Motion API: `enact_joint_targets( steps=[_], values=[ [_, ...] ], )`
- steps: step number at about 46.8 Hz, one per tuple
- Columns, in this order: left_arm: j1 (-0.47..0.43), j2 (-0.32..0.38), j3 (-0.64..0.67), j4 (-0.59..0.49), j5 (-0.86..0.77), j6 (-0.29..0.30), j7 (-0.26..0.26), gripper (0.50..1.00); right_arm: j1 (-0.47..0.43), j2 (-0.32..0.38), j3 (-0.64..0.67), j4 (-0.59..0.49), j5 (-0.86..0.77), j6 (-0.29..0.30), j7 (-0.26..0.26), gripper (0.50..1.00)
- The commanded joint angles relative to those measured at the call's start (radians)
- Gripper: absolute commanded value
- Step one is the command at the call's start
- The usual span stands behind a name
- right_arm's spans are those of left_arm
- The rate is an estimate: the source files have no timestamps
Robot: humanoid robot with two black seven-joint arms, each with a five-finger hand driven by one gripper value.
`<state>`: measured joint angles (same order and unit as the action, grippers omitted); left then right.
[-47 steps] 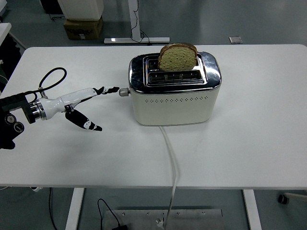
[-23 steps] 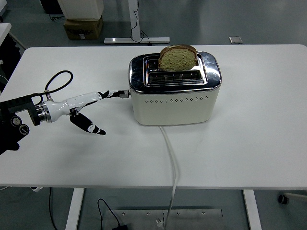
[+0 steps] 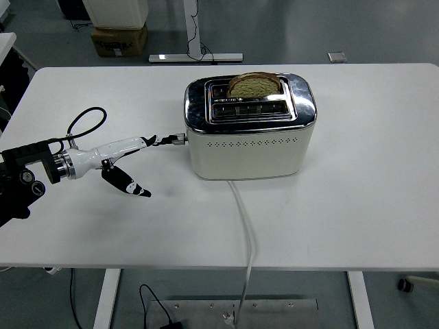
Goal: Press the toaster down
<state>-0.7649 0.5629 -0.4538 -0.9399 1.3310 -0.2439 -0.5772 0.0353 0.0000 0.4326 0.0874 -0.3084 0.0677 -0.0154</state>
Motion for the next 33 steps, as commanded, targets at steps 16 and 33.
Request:
enact_joint_targets(
  steps=[16, 33],
  values=[
    [0.003, -0.028, 0.001, 0.036, -0.006, 0.0, 0.0, 1.0, 0.0, 0.0, 0.0, 0.0, 0.0, 0.0, 0.0, 0.998],
    [0.006, -0.043, 0.02, 0.058, -0.007, 0.002, 0.0, 1.0, 0.0, 0.0, 0.0, 0.0, 0.0, 0.0, 0.0, 0.998]
  ],
)
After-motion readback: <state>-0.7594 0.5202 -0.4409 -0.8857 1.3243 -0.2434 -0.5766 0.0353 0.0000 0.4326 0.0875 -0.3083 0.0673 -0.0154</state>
